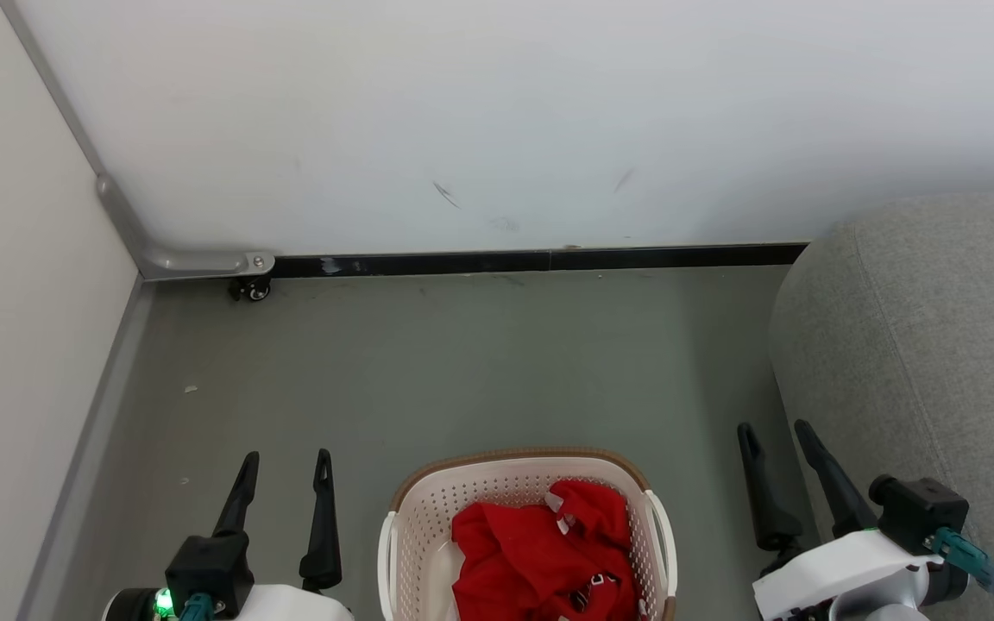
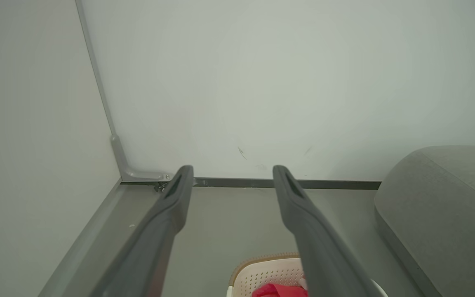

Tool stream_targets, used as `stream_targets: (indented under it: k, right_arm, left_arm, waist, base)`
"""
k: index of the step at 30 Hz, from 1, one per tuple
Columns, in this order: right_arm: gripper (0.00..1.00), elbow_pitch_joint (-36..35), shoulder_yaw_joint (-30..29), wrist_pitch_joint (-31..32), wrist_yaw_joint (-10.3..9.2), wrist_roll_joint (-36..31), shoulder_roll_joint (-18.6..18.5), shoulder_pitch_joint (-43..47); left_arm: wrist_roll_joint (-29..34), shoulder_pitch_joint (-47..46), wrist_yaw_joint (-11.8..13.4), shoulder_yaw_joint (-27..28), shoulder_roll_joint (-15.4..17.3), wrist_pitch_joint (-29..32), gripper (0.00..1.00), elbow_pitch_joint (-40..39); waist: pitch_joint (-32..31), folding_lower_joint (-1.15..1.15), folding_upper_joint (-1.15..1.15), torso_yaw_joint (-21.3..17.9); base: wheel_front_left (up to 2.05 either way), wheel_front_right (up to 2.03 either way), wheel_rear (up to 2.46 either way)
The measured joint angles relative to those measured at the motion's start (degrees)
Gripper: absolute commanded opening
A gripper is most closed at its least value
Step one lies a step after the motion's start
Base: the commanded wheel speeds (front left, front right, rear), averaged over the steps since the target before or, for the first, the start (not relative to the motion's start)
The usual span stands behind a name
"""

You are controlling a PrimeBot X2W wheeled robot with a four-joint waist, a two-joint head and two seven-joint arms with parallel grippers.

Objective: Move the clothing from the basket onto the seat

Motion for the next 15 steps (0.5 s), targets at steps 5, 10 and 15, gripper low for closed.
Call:
stream_targets:
  k: [5,10,15]
  right_arm:
    - [1.00,-0.2,0.0,0.0,0.00,0.0,0.0,0.0]
    - [1.00,-1.1,-0.4,0.0,0.00,-0.3,0.0,0.0]
    - [1.00,-2.3,-1.5,-0.3,0.00,-0.6,0.0,0.0]
  left_arm:
    - [0.1,0.0,0.0,0.0,0.0,0.0,1.00,0.1]
    - [0.6,-0.2,-0.4,0.0,0.0,0.0,1.00,0.4]
    - [1.5,-1.6,-0.6,-0.3,0.2,0.0,1.00,0.7]
  waist:
    - [0.5,0.00,0.00,-0.1]
    - [1.0,0.00,0.00,-0.2]
    - [1.9,0.00,0.00,-0.4]
  base:
    - [0.00,0.00,0.00]
    - [0.00,0.00,0.00]
    - [0.00,0.00,0.00]
